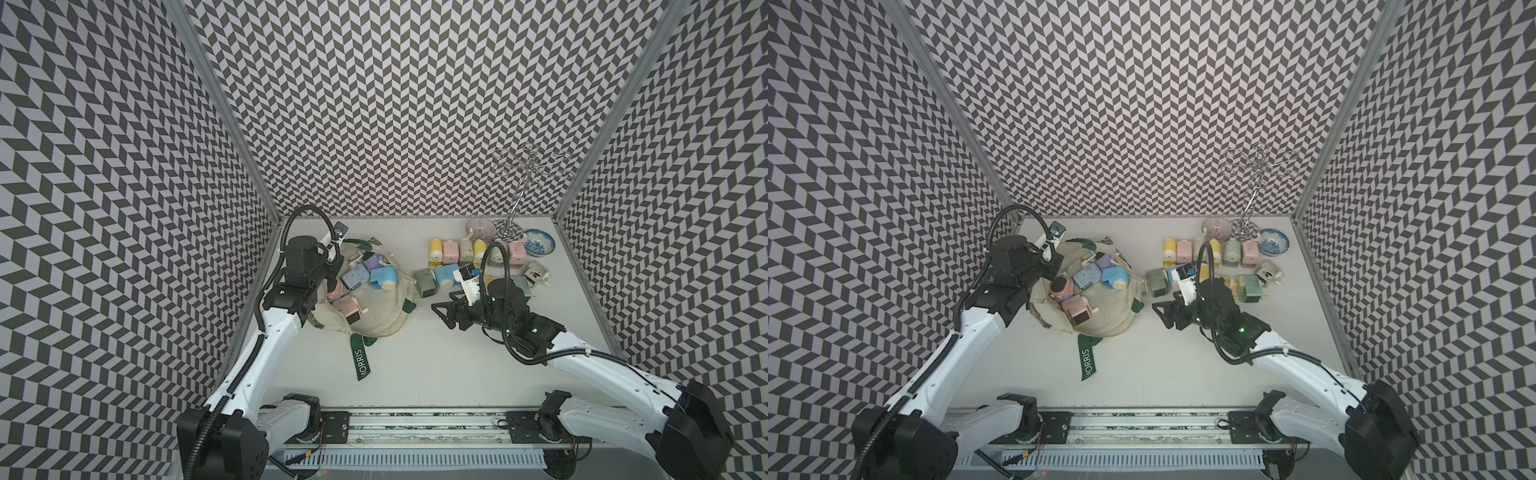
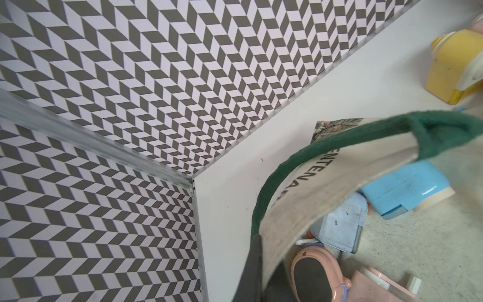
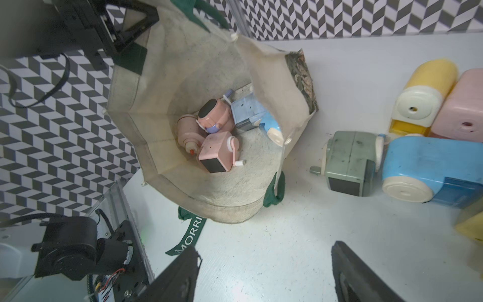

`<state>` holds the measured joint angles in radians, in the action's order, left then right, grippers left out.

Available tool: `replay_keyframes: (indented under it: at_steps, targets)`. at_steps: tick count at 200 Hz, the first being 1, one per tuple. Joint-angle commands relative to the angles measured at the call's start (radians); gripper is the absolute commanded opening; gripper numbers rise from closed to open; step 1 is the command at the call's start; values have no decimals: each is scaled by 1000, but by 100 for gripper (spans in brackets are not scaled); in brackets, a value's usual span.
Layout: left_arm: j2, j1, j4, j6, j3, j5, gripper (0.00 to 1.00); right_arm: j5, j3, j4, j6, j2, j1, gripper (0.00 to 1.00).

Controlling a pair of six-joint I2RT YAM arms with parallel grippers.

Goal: Take out the pencil sharpeners from the tote bags
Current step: Pick up the pencil sharpener from the canvas bag.

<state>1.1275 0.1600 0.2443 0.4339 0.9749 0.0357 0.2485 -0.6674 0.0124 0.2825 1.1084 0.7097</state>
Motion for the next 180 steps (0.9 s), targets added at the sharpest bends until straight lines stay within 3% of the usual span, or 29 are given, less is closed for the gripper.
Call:
replay_keyframes:
  at_steps: [1, 19, 29, 63, 87, 137, 171, 180]
  targets:
    - [-19, -7, -9, 11, 33, -94, 0, 71, 6, -103, 8, 27, 44, 78]
    - [-45, 3, 48, -63, 52, -167, 0, 97, -2, -101, -2, 35, 73, 74]
    - [-85, 4, -10, -97, 2, -217, 0, 103, 18, -134, -3, 27, 92, 72]
    - [-199, 18, -133, -142, -186, -191, 0, 101, 23, -197, -20, 42, 171, 71]
    - [-239, 45, -164, -188, -229, -168, 0, 53, -33, -190, -41, 108, 245, 72]
    - [-290, 104, -195, -228, -289, -108, 0, 22, -151, -273, -91, 333, 351, 74]
    - [-315, 111, -213, -261, -292, -42, 0, -16, -218, -424, -6, 558, 380, 79]
    - [-320, 111, -220, -265, -294, -36, 0, -86, -240, -449, 22, 618, 397, 82]
